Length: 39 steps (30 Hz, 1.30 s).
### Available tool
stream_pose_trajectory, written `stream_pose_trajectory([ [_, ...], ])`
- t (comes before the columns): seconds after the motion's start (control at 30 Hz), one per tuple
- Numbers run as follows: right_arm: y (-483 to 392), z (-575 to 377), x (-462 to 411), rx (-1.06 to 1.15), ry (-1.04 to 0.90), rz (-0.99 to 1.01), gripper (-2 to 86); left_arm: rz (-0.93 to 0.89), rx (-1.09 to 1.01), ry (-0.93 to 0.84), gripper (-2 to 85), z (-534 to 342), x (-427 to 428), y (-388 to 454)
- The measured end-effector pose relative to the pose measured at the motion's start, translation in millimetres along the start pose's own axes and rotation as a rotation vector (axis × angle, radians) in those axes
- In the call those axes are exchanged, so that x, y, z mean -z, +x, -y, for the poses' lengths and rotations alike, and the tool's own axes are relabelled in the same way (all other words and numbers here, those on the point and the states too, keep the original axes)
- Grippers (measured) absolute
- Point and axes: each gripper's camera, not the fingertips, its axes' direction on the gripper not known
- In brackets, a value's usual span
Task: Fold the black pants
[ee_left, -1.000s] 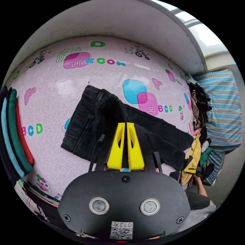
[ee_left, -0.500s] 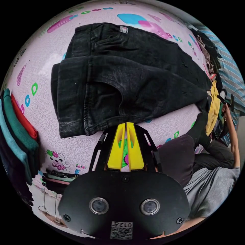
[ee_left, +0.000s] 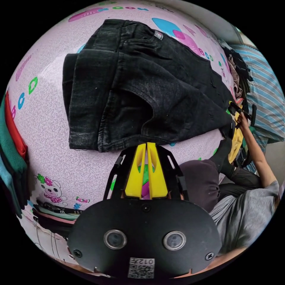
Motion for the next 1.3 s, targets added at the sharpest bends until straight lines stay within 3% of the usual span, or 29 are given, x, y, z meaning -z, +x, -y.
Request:
stream_pose_trajectory([
  [0.37,-58,207,-16,0.091,0.106,0.093,-0.8,0.091,0.027,0.081,0.8,-18,42,12],
  [0.53,-73,225,2,0.17,0.109,0.002,-0.7,0.081,0.109,0.079,0.9,-65,45,3],
  [0.73,19,141,68,0.239,-0.113,0.111,1.4,-0.008,0.15,0.149,1.1,-106,57,-11],
  [0.87,124,27,107,0.011,-0.256,0.153,6.2,-0.02,0.136,0.173,1.2,-118,68,-10],
  [0.97,178,-49,110,-0.264,-0.218,0.252,8.4,-0.047,0.143,0.191,1.2,-131,77,-13],
  [1.1,182,-88,94,-0.41,-0.177,0.295,12.2,-0.104,0.164,0.223,1.2,-151,90,-19],
  [1.3,126,-82,78,-0.233,-0.221,0.105,15.4,-0.158,0.216,0.281,1.9,-179,107,-25],
])
